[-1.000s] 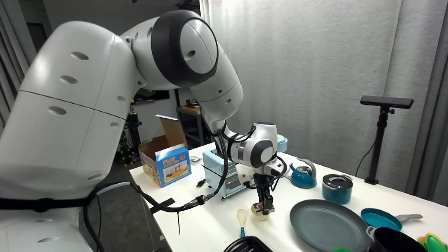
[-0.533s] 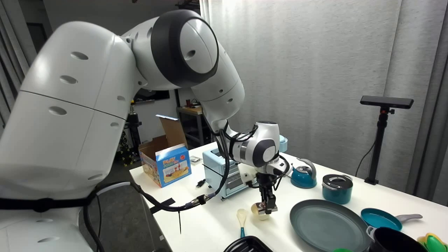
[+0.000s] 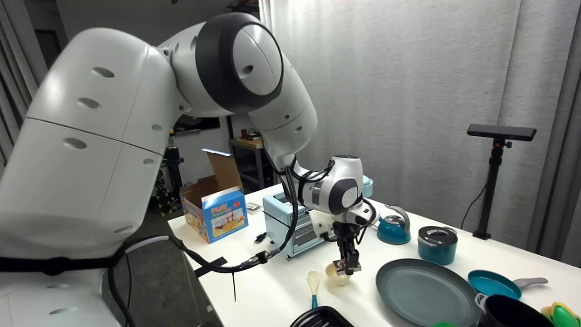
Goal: Put the box inside the small bowl
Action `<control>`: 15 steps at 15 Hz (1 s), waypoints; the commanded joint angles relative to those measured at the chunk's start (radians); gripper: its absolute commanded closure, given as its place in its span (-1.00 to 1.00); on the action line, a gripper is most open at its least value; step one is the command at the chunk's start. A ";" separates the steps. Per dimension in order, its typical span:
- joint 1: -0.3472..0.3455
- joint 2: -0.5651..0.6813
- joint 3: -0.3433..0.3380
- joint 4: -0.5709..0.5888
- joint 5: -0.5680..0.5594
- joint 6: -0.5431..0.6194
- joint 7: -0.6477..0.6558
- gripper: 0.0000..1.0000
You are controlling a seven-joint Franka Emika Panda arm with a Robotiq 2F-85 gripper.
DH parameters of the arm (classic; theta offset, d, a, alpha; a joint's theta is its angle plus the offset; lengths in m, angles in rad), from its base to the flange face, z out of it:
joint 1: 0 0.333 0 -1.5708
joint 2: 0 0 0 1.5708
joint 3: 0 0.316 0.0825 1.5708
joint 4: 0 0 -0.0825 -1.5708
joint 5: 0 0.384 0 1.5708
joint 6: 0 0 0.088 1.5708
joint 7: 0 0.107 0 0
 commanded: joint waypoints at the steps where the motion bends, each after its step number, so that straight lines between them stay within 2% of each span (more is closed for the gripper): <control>1: 0.016 0.017 -0.011 0.037 -0.022 -0.023 0.036 -0.72; 2: 0.016 0.018 -0.010 0.038 -0.021 -0.023 0.035 -0.89; 4: 0.016 0.019 -0.010 0.040 -0.020 -0.023 0.034 -1.00; 10: 0.011 0.004 -0.008 0.024 -0.016 -0.022 0.024 -1.00; 15: 0.018 -0.048 -0.029 -0.028 -0.071 -0.035 0.014 -1.00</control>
